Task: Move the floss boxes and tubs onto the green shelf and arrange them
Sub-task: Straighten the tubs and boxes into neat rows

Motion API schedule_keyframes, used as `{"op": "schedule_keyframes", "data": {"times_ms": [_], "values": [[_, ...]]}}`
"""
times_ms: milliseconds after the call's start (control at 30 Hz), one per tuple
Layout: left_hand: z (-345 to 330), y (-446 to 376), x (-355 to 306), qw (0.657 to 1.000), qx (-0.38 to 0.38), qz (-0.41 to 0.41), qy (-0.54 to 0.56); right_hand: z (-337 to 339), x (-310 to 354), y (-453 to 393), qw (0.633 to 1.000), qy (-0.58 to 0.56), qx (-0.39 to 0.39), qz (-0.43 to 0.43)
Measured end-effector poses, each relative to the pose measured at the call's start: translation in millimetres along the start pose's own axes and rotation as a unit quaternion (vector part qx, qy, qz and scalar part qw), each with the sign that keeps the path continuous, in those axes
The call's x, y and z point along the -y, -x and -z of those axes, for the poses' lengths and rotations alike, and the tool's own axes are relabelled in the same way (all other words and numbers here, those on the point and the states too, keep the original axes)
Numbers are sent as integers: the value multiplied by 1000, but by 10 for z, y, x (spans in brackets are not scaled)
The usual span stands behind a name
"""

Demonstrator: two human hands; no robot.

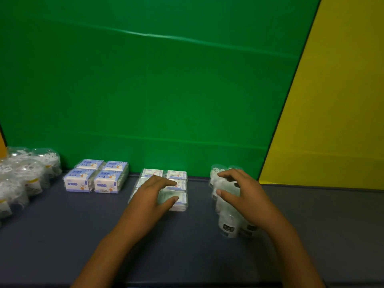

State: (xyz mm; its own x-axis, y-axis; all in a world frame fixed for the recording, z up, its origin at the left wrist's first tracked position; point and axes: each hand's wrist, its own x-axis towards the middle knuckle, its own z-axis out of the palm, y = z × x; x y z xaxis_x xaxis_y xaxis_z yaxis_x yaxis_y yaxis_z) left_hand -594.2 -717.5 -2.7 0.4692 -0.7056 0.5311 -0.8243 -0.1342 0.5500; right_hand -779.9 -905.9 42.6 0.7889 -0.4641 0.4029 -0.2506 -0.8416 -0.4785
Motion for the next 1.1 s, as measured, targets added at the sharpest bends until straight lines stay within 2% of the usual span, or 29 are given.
{"op": "schedule_keyframes", "data": {"times_ms": [200,467,767,1000,1100], "values": [[-491,32,-606,999,11,-30,11,395,-533,410,999,43,12,-19],[-1000,103,-995,997,58,-17,-48,401,-854,603,997,42,57,14],[-1191,152,-1064,999,-9,12,-52,437,-1059,611,998,3,40,45],[-1206,84,-986,999,-9,1,-43,414,-1080,503,998,4,47,42],[-1138,-19,-944,999,-30,12,-15,436,-1089,433,999,-4,20,36]]}}
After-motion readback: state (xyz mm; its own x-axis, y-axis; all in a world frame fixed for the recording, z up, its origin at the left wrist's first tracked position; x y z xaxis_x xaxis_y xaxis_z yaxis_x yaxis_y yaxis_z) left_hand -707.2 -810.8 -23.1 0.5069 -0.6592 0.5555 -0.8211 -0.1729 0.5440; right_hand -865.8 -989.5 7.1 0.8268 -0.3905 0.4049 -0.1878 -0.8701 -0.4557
